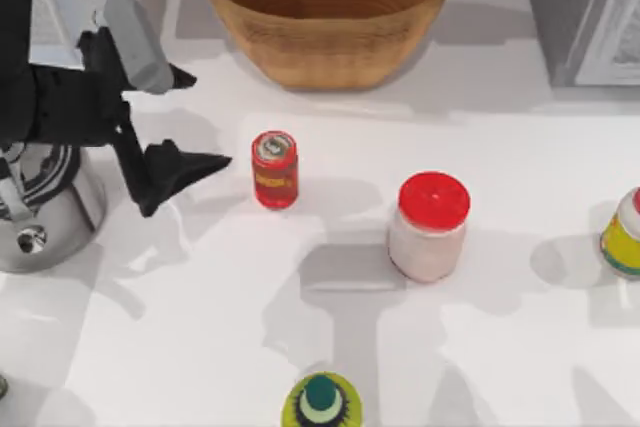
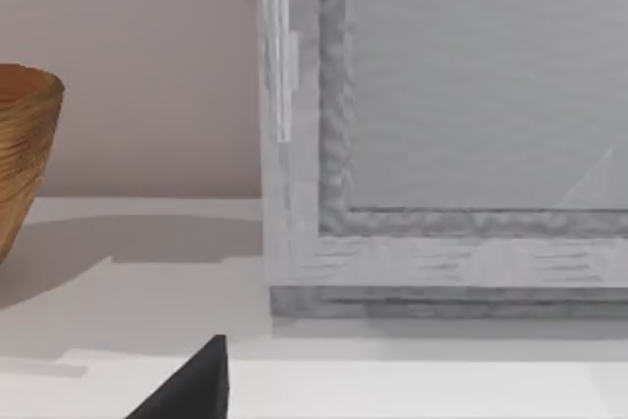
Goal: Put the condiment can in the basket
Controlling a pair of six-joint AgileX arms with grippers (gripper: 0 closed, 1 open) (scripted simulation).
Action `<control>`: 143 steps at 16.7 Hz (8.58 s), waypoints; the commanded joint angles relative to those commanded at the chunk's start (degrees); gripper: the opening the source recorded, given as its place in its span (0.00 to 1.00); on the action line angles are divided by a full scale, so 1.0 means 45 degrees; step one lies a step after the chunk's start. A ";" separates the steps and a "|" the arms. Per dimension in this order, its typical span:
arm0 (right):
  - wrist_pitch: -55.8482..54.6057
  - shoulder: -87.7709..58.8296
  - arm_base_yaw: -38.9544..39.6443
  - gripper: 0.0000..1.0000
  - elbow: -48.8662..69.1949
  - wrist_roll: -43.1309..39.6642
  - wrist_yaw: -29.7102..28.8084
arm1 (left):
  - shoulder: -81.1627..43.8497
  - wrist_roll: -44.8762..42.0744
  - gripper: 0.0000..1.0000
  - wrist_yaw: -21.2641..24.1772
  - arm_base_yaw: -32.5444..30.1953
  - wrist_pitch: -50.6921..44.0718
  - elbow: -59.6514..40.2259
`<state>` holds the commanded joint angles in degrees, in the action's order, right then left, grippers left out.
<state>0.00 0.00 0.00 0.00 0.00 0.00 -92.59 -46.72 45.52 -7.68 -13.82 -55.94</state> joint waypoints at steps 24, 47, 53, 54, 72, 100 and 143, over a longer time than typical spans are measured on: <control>0.0000 0.0000 0.0000 1.00 0.0000 0.0000 0.0000 | -0.7307 -0.2055 1.00 0.2317 -0.1027 0.1928 -0.3295; 0.0000 0.0000 0.0000 1.00 0.0000 0.0000 0.0000 | -0.7725 -0.1378 0.00 0.2076 -0.1491 0.3031 -0.3166; 0.0000 0.0000 0.0000 1.00 0.0000 0.0000 0.0000 | -0.7725 -0.1378 0.00 0.2076 -0.1491 0.3031 -0.3166; 0.0000 0.0000 0.0000 1.00 0.0000 0.0000 0.0000 | -0.7697 -0.1395 0.00 0.2078 -0.1452 0.3022 -0.3175; 0.0000 0.0000 0.0000 1.00 0.0000 0.0000 0.0000 | -0.1078 -0.6636 0.00 0.3194 0.1622 -0.4939 -0.0176; 0.0000 0.0000 0.0000 1.00 0.0000 0.0000 0.0000 | -0.8324 1.1860 0.00 -1.5063 -0.5411 -0.4464 -1.6737; 0.0000 0.0000 0.0000 1.00 0.0000 0.0000 0.0000 | -1.1820 1.3915 1.00 -1.6474 -0.5645 -0.4771 -2.0572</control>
